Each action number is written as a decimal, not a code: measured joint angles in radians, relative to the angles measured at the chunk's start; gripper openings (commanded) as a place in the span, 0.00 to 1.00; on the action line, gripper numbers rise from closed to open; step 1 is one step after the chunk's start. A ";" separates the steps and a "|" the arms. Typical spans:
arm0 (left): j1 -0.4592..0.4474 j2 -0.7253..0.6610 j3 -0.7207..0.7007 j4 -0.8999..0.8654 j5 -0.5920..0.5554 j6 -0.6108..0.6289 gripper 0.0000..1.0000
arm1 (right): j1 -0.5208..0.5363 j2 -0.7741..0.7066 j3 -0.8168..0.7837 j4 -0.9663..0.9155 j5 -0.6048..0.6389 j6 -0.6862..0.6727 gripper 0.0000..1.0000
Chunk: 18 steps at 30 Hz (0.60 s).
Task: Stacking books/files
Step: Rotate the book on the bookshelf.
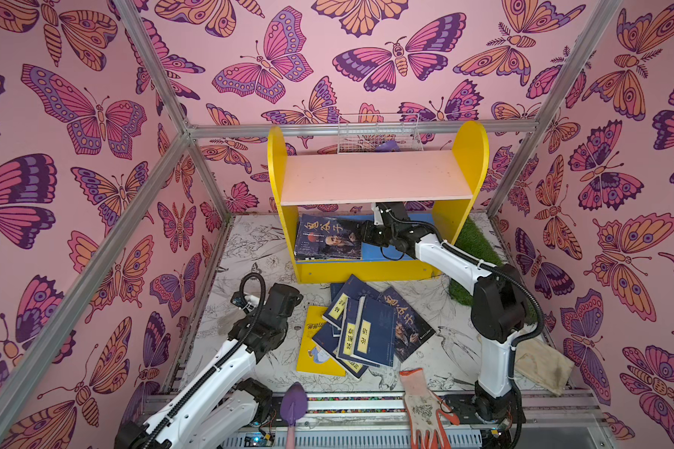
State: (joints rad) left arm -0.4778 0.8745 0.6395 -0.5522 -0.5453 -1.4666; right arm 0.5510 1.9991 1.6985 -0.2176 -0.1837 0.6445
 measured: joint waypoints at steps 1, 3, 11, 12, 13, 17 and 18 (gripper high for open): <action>0.000 0.000 0.000 0.000 0.000 0.001 0.99 | 0.000 0.009 0.014 -0.005 -0.002 -0.007 0.31; 0.001 0.005 0.000 0.000 0.001 0.004 0.99 | 0.000 0.027 0.043 -0.017 -0.008 -0.019 0.31; 0.001 0.027 0.002 0.000 0.008 0.012 0.99 | -0.008 0.062 0.090 -0.030 -0.047 -0.029 0.34; 0.001 0.028 0.002 0.001 0.008 0.013 0.99 | -0.008 0.062 0.090 -0.029 -0.048 -0.032 0.36; 0.001 0.029 0.003 0.001 0.008 0.015 0.99 | -0.008 0.062 0.090 -0.029 -0.049 -0.035 0.39; 0.002 0.034 0.007 0.002 0.017 0.023 0.99 | -0.004 0.062 0.090 -0.015 -0.052 -0.052 0.50; 0.002 0.035 0.009 0.002 0.020 0.023 0.99 | -0.002 0.062 0.090 -0.012 -0.049 -0.060 0.52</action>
State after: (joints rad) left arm -0.4763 0.9096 0.6483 -0.5503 -0.5255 -1.4433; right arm 0.5488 2.0609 1.7885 -0.2298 -0.2325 0.5850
